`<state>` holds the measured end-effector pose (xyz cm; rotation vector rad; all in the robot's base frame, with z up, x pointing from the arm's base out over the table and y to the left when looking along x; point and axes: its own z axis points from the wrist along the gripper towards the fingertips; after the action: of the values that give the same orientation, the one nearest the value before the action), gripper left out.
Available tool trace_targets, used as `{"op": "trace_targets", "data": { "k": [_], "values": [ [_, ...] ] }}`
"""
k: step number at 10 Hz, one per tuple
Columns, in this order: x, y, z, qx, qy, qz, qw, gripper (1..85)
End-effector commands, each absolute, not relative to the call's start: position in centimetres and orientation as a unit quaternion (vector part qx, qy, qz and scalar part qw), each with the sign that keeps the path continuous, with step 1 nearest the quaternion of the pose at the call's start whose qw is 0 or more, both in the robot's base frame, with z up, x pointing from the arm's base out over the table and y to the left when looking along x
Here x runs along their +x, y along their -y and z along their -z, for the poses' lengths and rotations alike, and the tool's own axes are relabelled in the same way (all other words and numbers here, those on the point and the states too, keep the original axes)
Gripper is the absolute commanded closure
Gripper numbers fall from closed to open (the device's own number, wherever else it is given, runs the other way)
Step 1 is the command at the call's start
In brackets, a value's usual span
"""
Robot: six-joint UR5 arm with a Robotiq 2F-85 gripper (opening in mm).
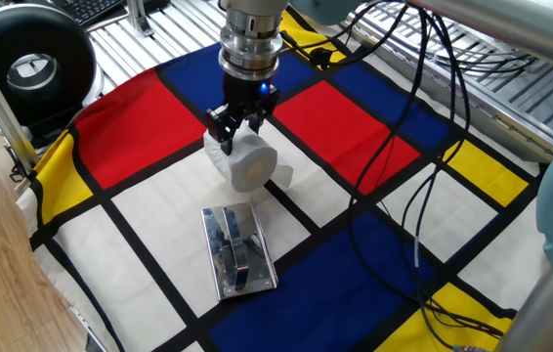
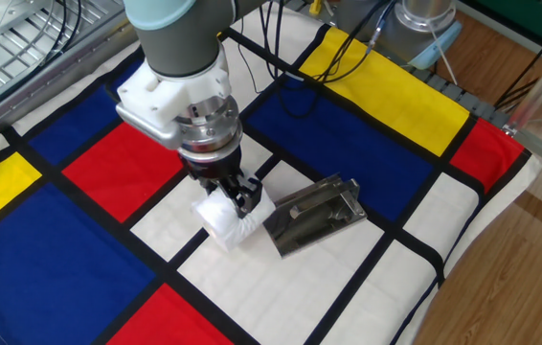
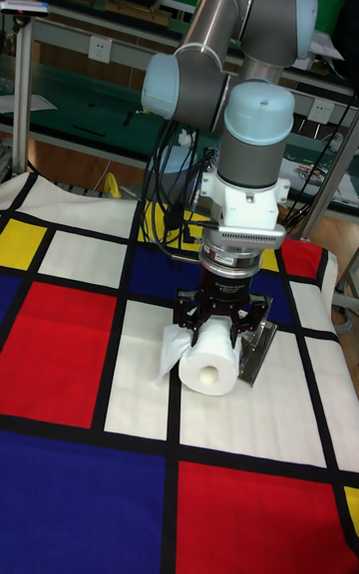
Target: Put the toilet paper on its holder
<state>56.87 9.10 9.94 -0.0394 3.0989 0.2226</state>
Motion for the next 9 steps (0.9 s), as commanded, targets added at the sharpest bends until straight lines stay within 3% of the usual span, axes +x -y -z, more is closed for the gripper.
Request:
{"op": "trace_targets", "data": {
  "k": [1,9],
  "values": [
    [57.67,-9.10,-10.12,-0.011,-0.997,-0.074,0.032,84.3],
    [57.73,-9.75,-10.11,-0.016,-0.995,-0.089,0.040,84.3]
  ]
}}
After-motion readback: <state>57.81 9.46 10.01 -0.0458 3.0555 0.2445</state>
